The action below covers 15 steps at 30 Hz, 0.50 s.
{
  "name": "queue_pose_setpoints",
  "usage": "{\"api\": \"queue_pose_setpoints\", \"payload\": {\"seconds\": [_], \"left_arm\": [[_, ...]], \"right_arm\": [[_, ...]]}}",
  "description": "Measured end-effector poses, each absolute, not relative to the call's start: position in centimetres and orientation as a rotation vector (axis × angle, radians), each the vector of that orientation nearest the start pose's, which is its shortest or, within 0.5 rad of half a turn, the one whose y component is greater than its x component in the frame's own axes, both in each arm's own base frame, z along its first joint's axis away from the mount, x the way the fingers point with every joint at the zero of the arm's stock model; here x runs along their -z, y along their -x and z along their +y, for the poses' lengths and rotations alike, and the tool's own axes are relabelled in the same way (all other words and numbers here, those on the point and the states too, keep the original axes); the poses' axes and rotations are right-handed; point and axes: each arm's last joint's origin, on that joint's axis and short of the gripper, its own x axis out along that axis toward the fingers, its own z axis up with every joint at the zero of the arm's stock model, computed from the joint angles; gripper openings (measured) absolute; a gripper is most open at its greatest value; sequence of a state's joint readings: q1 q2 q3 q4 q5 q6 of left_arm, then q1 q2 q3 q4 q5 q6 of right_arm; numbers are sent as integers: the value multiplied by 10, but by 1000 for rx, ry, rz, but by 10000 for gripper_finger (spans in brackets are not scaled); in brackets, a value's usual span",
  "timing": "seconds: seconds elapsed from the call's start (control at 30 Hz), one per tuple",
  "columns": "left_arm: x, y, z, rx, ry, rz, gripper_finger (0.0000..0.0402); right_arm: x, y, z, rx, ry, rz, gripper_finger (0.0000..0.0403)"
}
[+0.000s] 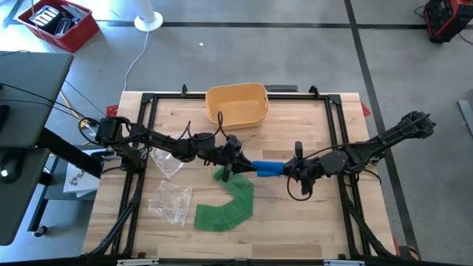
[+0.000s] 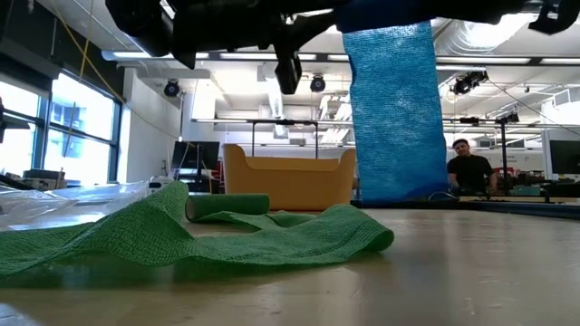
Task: Roll bandage
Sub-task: Roll the blue bandage
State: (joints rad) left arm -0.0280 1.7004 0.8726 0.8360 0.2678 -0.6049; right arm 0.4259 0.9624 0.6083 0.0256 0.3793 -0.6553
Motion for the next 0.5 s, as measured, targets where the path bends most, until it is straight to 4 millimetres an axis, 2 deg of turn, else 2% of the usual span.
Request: {"api": "queue_pose_setpoints", "payload": {"seconds": [0.07,0.2,0.5], "left_arm": [[-226,-359,-18,305,566,80,13],[-226,-359,-18,316,520,76,11],[-229,-358,-19,331,304,44,4]], "right_arm": [[-261,-195,77,-137,698,282,37],[-261,-195,77,-103,492,291,56],[-261,-195,77,-41,83,302,145]]}}
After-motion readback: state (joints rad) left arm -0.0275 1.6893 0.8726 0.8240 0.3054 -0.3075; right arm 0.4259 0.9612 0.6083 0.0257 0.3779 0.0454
